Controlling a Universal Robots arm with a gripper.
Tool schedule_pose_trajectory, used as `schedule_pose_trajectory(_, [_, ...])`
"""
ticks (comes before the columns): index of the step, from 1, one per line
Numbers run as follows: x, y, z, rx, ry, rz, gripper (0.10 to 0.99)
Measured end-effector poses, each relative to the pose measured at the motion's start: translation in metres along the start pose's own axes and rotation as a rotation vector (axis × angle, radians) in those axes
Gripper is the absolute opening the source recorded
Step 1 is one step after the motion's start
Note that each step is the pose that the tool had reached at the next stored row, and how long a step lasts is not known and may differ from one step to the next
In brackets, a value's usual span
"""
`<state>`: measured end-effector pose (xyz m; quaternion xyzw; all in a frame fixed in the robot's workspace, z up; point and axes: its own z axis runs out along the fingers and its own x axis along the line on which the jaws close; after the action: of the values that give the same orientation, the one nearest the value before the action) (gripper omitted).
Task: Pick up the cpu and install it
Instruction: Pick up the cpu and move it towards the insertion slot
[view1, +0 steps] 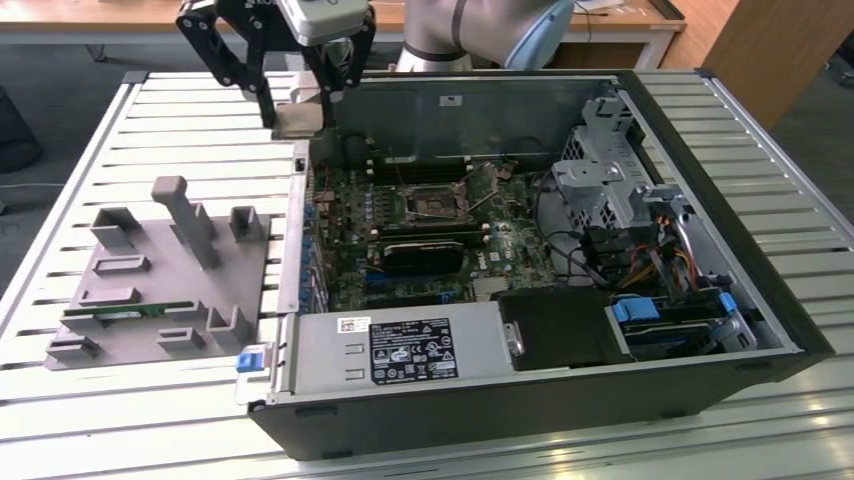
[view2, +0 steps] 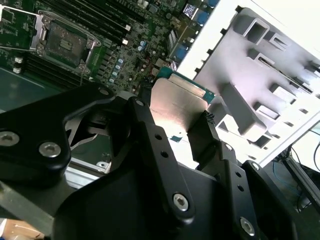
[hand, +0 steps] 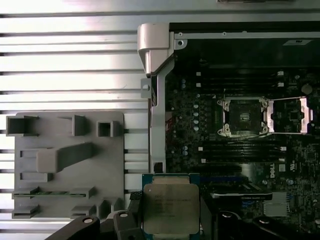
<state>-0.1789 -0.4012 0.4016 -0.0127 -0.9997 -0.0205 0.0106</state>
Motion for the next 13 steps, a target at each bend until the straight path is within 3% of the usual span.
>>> schedule_pose_trajectory(13, [-0.0084,0.0048,0.0001,0.0,-0.0001,0.0,0.541])
